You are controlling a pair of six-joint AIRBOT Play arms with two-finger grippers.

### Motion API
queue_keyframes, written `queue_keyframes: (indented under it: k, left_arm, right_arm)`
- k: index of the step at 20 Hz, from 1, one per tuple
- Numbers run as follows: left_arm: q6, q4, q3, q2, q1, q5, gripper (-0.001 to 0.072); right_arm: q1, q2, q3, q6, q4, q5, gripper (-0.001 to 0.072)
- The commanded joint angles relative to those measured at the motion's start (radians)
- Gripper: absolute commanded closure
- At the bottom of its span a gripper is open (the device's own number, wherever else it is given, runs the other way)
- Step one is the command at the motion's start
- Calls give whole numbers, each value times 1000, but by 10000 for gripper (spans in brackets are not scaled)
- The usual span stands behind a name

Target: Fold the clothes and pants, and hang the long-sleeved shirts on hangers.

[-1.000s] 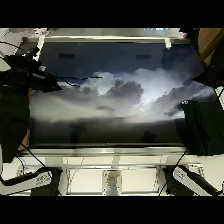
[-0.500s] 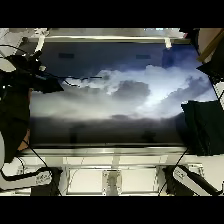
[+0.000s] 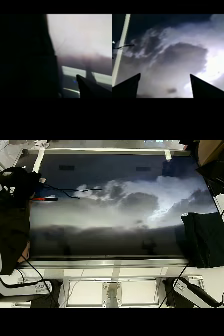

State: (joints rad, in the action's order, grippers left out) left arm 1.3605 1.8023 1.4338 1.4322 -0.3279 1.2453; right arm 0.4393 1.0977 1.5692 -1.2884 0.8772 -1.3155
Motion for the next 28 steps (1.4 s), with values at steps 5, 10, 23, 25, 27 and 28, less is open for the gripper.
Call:
queue_keyframes:
  k: [5,10,23,25,27,28]
  left_arm:
    - [39,117,1,113,-110,-32,56]
    - [39,117,1,176,-158,-55,56]
    - [39,78,134,186,-47,137,692]
    - [39,-60,165,103,21,166,692]
    - [39,-306,165,4,100,164,692]
    - [37,-446,165,-38,149,161,692]
  right_arm:
    - [-3,2,1,0,-7,-53,21]
    - [-3,2,1,-8,-8,-54,21]
    - [-2,-1,1,-46,-7,-81,21]
    - [-2,-1,1,-46,15,-136,21]
    - [-2,-1,1,-45,56,-222,21]
    - [-2,-1,1,-45,84,-270,21]
